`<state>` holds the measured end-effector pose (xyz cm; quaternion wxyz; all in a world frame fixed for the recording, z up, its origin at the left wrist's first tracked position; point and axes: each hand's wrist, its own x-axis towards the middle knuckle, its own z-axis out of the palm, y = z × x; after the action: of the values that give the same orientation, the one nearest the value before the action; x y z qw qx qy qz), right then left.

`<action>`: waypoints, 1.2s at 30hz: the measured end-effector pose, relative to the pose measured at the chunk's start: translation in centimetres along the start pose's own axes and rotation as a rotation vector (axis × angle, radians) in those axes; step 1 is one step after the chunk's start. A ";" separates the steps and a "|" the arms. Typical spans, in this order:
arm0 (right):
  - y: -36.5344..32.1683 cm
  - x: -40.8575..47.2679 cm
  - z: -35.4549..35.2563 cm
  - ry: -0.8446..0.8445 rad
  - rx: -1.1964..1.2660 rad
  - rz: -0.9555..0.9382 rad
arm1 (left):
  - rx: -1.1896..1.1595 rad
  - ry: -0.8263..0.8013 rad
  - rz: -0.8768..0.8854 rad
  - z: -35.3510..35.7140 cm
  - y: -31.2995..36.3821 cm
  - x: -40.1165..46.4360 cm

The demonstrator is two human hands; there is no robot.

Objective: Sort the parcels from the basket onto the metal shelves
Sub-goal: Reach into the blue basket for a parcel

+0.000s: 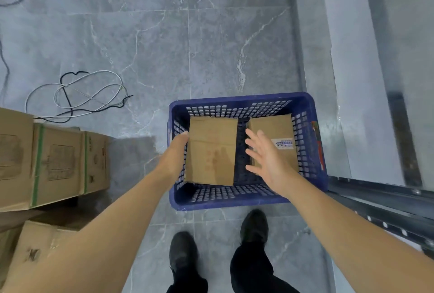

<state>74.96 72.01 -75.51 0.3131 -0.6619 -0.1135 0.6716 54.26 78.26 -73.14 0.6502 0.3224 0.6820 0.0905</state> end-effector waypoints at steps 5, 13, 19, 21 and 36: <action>3.4 5.9 0.3 -0.002 -0.039 0.050 | 0.042 0.014 -0.023 0.8 -4.9 7.5; 7.1 12.0 0.6 0.049 -0.034 0.136 | 0.060 0.083 -0.103 1.0 -8.3 13.4; 8.8 14.7 -0.3 0.092 0.021 0.189 | 0.001 0.089 -0.179 1.3 -10.8 16.6; 9.5 15.4 -0.5 0.089 0.042 0.213 | -0.008 0.097 -0.190 1.8 -10.9 16.6; 10.0 15.2 -0.6 0.142 0.007 0.238 | -0.011 0.152 -0.201 3.4 -11.5 15.7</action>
<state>73.88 72.75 -93.73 0.2406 -0.7156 -0.0095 0.6557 54.57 77.09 -92.84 0.6041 0.2411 0.7577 0.0529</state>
